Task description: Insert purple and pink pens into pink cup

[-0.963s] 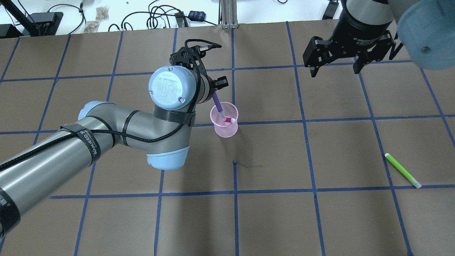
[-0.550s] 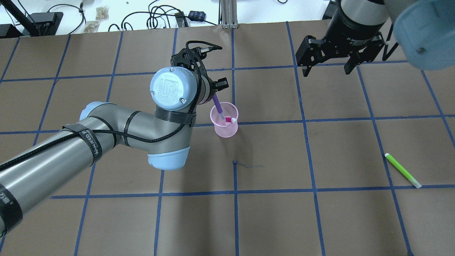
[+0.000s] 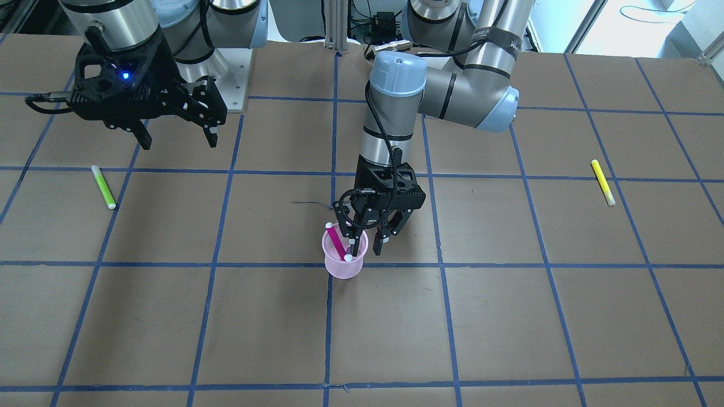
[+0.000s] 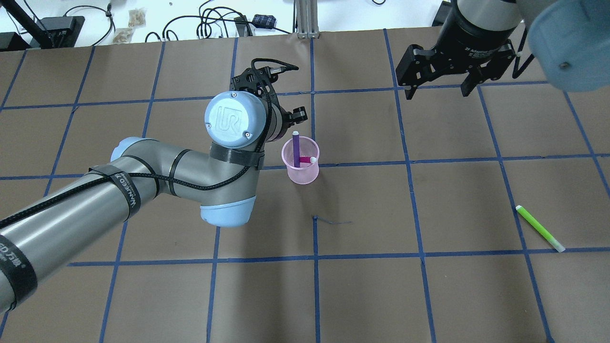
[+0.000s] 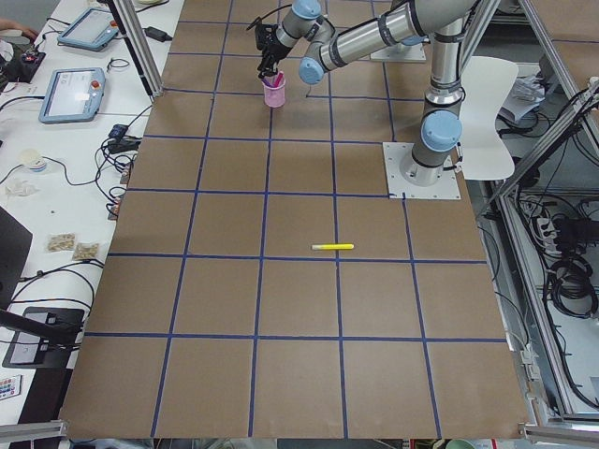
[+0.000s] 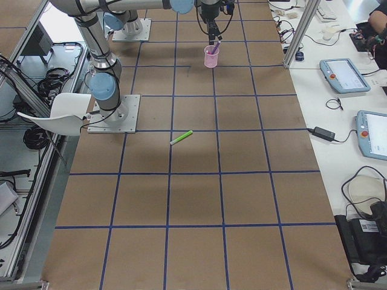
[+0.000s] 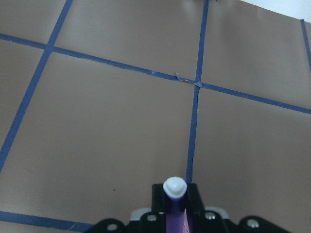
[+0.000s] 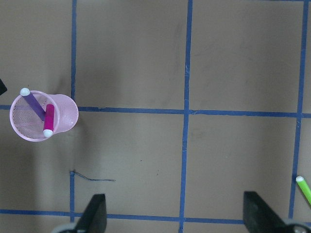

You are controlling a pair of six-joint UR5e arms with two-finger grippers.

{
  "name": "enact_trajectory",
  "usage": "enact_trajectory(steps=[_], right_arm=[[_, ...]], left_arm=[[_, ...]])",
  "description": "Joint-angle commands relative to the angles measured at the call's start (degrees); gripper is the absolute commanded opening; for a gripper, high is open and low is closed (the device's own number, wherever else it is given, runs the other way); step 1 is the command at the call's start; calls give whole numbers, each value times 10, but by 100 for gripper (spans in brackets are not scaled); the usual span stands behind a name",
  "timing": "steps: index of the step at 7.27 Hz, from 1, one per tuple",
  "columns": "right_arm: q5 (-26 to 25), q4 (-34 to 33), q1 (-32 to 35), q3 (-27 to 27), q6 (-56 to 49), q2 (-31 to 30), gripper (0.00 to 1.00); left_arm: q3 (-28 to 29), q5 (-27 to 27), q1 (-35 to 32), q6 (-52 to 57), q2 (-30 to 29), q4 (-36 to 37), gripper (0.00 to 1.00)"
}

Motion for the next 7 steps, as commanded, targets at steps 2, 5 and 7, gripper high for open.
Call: enact_trajectory(steps=[2,5,7], right_arm=[[-5,0,-1,-4,0,1,100],[-5,0,-1,-6,0,1,100],[-6,0,-1,-6,4,0,100]], left_arm=[[31,-10,54,22,27,-63,100],[175,-62,178,191,86,-442,100],[210,-54,235,317,133,-596,100]])
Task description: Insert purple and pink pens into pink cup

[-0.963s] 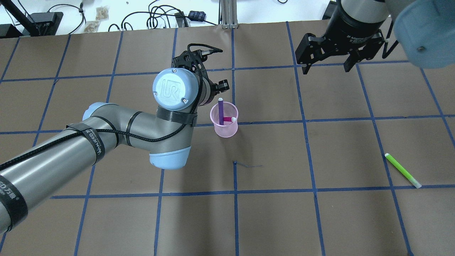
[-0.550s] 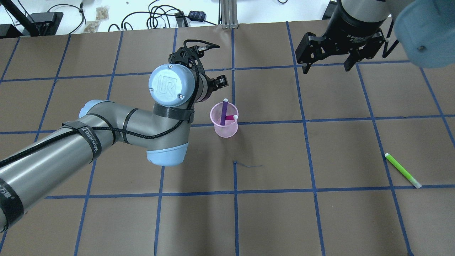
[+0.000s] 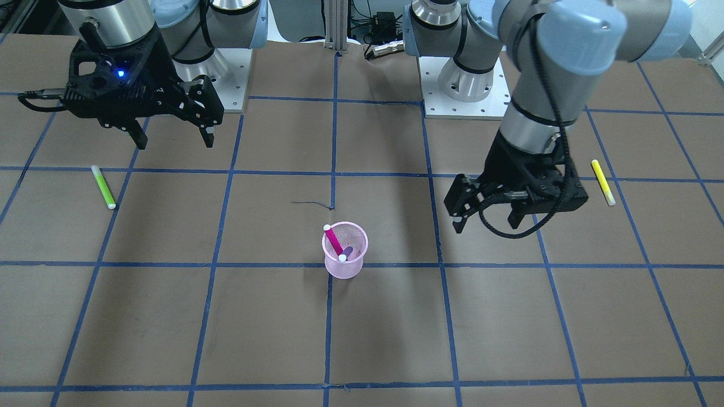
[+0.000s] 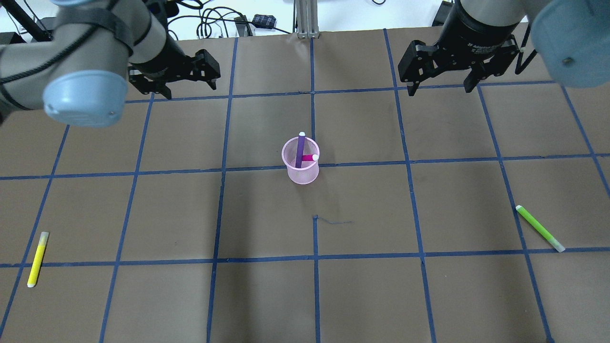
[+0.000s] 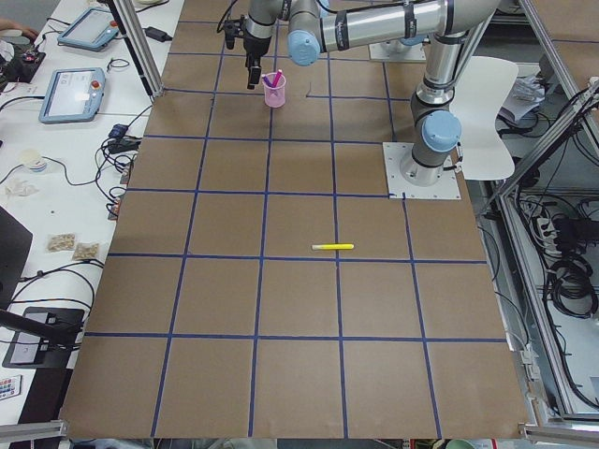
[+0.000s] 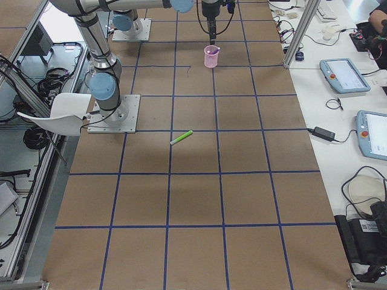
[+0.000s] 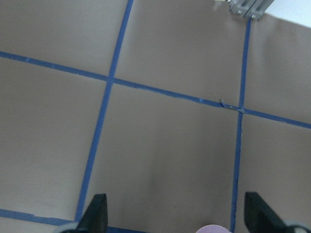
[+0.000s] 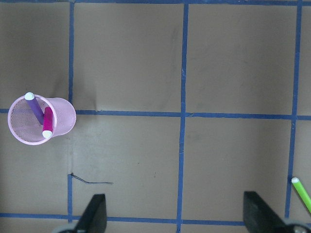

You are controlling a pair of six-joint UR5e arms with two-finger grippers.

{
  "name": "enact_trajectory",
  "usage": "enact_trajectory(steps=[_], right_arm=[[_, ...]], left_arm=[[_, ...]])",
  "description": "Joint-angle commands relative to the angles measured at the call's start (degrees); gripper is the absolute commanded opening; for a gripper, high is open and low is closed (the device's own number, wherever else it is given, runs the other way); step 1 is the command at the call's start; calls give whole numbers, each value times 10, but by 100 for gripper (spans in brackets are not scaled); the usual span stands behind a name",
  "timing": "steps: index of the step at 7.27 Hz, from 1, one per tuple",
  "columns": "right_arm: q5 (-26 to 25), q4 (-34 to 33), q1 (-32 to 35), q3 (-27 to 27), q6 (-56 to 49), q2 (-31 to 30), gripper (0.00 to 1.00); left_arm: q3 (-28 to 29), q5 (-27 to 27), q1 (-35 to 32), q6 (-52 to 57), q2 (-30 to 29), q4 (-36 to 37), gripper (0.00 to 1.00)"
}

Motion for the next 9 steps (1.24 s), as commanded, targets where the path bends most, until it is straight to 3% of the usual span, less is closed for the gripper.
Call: enact_trajectory(steps=[1,2,4,7,8,9], right_arm=[[0,0,0,0,2,0,100],[0,1,1,1,1,0,100],[3,0,0,1,2,1,100],[2,1,0,1,1,1,100],[2,1,0,1,-2,1,100],[2,1,0,1,-3,1,100]], left_arm=[[20,5,29,66,64,-139,100],[15,2,9,34,82,-178,100],[20,33,-33,11,82,-148,100],[35,41,-26,17,89,-143,100],[37,66,-21,32,89,-144,100],[38,65,-8,88,89,-146,100]])
